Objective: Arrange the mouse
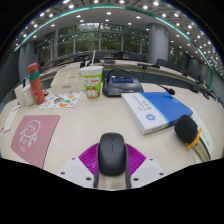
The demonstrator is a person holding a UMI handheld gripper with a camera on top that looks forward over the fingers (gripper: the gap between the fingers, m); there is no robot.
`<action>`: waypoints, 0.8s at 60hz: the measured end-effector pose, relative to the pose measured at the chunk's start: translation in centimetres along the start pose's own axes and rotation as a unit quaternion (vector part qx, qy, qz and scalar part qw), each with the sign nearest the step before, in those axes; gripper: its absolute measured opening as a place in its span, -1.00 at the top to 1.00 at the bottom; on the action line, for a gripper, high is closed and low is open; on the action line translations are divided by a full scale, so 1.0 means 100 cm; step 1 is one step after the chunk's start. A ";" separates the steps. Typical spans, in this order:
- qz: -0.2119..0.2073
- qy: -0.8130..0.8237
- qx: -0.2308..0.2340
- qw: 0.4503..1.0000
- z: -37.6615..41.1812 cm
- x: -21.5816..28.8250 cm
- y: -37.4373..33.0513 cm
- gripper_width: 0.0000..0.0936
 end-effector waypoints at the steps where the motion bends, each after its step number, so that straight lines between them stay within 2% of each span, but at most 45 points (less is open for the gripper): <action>1: 0.000 0.002 0.000 1.000 0.002 0.000 -0.001 0.25; 6: -0.011 0.009 -0.011 1.000 0.008 0.014 -0.013 0.27; 13: -0.064 0.008 -0.020 0.998 0.042 0.061 -0.051 0.27; 19: -0.103 0.010 -0.006 0.995 0.093 0.103 -0.087 0.27; 25: -0.127 0.003 0.022 0.992 0.162 0.120 -0.111 0.27; 30: -0.115 -0.008 0.049 0.992 0.217 0.111 -0.102 0.27; 37: -0.073 -0.015 0.071 0.995 0.277 0.064 -0.075 0.27; 48: 0.001 -0.019 0.069 0.997 0.310 -0.025 -0.021 0.26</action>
Point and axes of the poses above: the point between the fingertips, and its own axes, seen from behind it with the camera up: z to the left, x up, y forward, the way the camera looks, the point moved 3 cm from there along -y, backward, against the way the camera looks, and after that the axes turned 12 degrees about y, right-handed, at the moved point
